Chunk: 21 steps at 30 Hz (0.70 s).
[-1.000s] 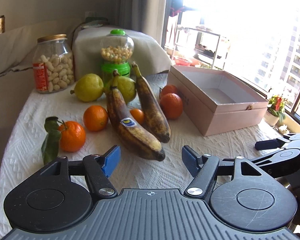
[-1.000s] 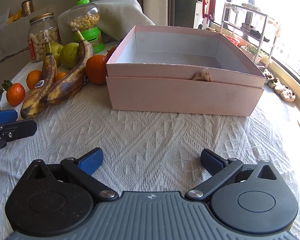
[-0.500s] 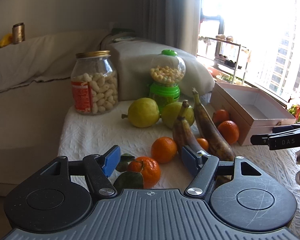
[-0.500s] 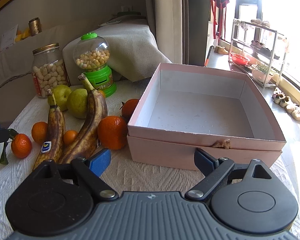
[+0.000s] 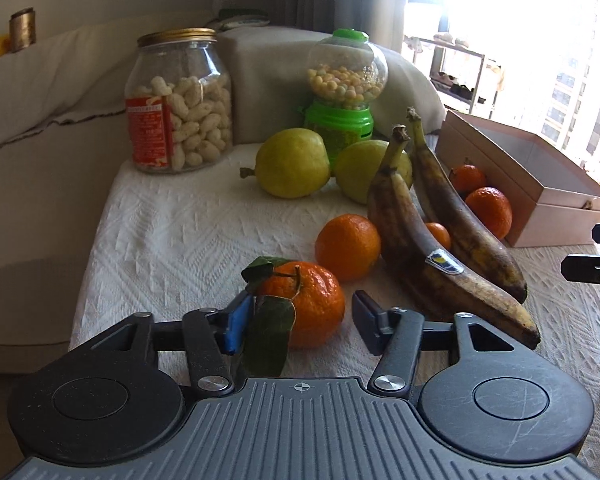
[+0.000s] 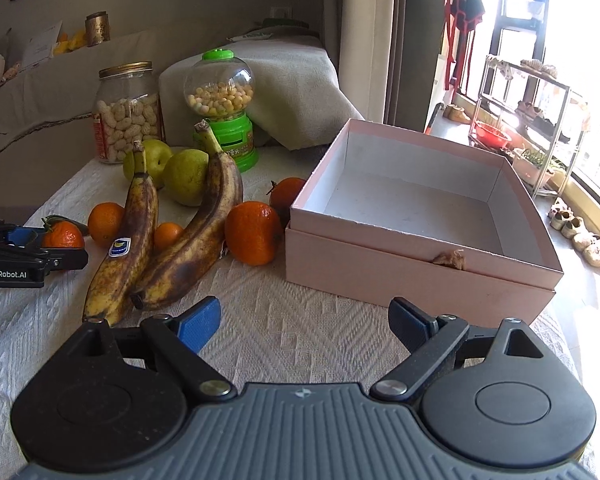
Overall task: Organize fruits
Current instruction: 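Grasp the leafy orange with the left tool while the right tool grasps a banana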
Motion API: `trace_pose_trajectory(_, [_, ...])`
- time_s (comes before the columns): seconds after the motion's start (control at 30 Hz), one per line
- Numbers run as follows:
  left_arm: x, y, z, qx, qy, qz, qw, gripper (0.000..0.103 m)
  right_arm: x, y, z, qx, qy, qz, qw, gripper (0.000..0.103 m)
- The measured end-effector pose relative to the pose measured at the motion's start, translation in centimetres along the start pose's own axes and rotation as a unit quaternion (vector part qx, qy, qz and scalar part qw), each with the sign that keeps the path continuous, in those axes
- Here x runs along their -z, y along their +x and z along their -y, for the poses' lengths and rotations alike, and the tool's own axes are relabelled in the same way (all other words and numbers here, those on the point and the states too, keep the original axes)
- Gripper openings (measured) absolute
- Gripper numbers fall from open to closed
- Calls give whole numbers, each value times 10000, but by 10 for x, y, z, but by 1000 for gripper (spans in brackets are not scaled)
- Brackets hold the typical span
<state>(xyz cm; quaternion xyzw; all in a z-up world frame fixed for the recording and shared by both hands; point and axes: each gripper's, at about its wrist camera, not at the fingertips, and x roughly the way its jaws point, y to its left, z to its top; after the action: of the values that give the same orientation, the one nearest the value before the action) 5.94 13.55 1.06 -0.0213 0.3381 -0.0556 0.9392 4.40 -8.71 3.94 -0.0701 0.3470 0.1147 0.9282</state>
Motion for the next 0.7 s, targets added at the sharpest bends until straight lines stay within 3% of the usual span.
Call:
trace_pose_trajectory(0.27, [8,-25,-13,342,-550,188,9977,51,-33,-2,-45,-723,-460,151,9962,91])
trace_pose_trajectory(0.4, [11,-38,-17,398,-644,292,9967,51,-55,15,-67,-1043,-628,32,9926,72])
trace_pose_trajectory(0.6, [14,-49,-9,622,-598,405,9954,51,-89,73,-73,-1335,146,-346,9903,70])
trace_pose_trajectory(0.67, [14,-52,-8,630,-575,423,9955,51,-92,95,-79,-1269,194,-507,9904,55])
trace_pose_trajectory(0.7, [15,-52,-8,640,-581,422,9954,51,-93,103,-81,-1264,221,-587,9900,52])
